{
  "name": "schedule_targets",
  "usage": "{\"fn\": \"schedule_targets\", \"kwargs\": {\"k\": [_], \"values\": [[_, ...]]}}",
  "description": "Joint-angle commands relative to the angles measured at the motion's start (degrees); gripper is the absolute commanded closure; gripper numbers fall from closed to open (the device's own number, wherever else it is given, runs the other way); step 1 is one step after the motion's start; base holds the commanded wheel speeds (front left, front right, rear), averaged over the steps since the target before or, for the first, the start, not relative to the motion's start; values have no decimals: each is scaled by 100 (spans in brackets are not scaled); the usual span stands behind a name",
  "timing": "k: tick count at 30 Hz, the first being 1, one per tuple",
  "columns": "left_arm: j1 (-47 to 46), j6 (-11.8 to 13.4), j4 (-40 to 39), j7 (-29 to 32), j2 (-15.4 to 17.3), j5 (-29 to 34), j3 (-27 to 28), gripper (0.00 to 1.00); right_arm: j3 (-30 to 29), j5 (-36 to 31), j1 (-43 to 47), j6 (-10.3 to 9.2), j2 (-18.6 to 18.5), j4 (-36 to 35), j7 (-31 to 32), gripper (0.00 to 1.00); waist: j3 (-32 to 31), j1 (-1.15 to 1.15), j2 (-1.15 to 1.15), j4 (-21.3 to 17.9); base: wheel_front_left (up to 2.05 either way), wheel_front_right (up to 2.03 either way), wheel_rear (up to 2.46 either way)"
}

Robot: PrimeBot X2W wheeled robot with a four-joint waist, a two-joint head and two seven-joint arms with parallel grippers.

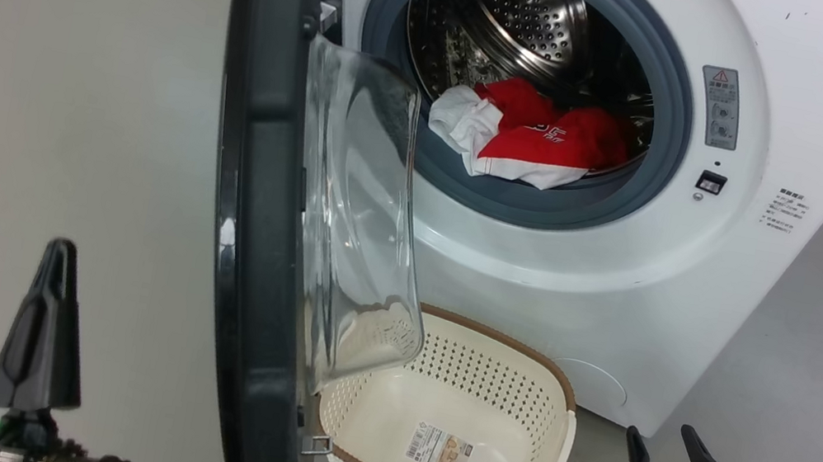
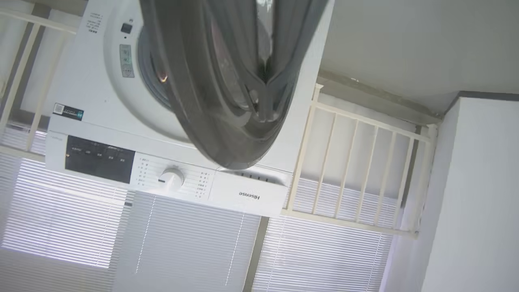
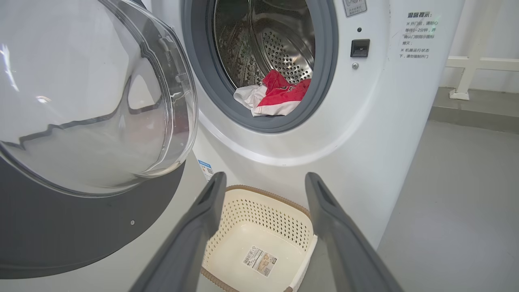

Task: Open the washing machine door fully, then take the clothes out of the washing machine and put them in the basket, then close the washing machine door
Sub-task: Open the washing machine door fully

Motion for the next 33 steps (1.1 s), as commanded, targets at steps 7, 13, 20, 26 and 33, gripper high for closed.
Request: {"fn": "schedule_targets", "kwargs": {"k": [7,13,20,26,33], "values": [[-61,-58,-1259,-44,44,-416,-1544,100,149,-51,-152,36,-107,-218,-70,0,89,0,0,-37,0,0,0],[89,15,-350,-44,44,-742,-2749,100,178,-29,-222,36,-114,-235,-70,0,153,0,0,-76,0,0,0],[9,102,608,-44,44,-1309,-3019,100,211,-36,-268,36,-123,-240,-70,0,187,0,0,-117,0,0,0],[-46,193,1133,-44,44,-1308,-2667,100,216,-15,-262,36,-121,-259,-70,0,200,0,0,-115,0,0,0],[31,246,1270,-44,44,-1200,-2367,100,221,11,-227,36,-108,-272,-70,0,180,0,0,-60,0,0,0]]}}
